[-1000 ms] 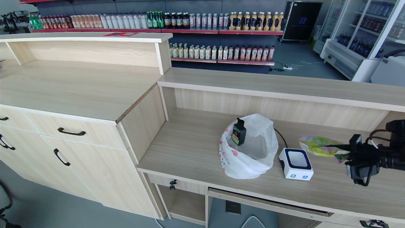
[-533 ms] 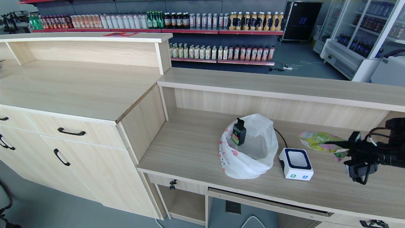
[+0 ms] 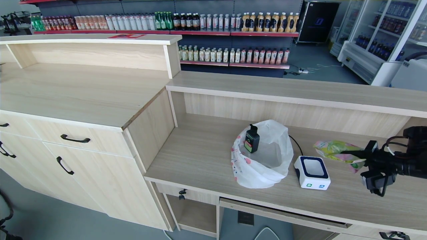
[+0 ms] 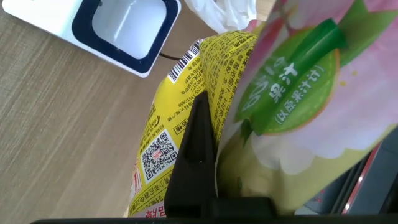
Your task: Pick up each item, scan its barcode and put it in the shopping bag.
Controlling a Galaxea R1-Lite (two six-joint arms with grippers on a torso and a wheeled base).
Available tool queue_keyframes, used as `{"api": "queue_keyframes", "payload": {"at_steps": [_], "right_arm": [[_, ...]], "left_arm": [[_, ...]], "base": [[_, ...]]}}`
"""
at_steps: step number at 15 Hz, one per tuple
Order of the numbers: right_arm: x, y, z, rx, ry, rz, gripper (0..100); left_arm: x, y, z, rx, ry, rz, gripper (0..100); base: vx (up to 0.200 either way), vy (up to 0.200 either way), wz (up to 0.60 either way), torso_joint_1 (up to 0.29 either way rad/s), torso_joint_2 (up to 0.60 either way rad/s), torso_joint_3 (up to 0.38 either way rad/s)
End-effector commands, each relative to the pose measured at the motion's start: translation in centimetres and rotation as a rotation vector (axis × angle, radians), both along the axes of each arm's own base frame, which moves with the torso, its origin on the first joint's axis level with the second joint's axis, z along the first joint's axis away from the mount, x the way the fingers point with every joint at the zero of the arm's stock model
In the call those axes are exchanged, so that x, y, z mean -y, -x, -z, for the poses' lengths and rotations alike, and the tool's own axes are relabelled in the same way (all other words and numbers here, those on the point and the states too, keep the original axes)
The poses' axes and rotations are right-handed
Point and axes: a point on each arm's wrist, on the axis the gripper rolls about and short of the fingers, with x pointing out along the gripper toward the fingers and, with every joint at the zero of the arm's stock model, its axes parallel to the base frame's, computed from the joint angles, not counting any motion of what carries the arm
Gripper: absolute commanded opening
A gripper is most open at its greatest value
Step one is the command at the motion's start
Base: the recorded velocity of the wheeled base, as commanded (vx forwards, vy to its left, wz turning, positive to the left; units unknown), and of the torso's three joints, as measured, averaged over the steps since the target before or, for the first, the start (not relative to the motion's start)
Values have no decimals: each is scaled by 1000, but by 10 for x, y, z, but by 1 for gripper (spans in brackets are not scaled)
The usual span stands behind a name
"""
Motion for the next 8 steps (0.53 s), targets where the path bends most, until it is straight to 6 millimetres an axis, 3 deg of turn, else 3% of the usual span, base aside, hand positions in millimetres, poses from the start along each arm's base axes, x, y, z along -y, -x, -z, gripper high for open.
{"api": "queue_keyframes", "payload": {"at_steps": [1, 8], "right_arm": [[0, -1, 1, 3, 5, -2, 0], [-3, 1, 13, -20, 16, -27, 0]], "left_arm": [[0, 0, 0, 0, 1, 0, 100], [0, 0, 0, 0, 1, 0, 100]], "base": [[0, 0, 0, 0, 0, 0], [0, 0, 0, 0, 0, 0]]}}
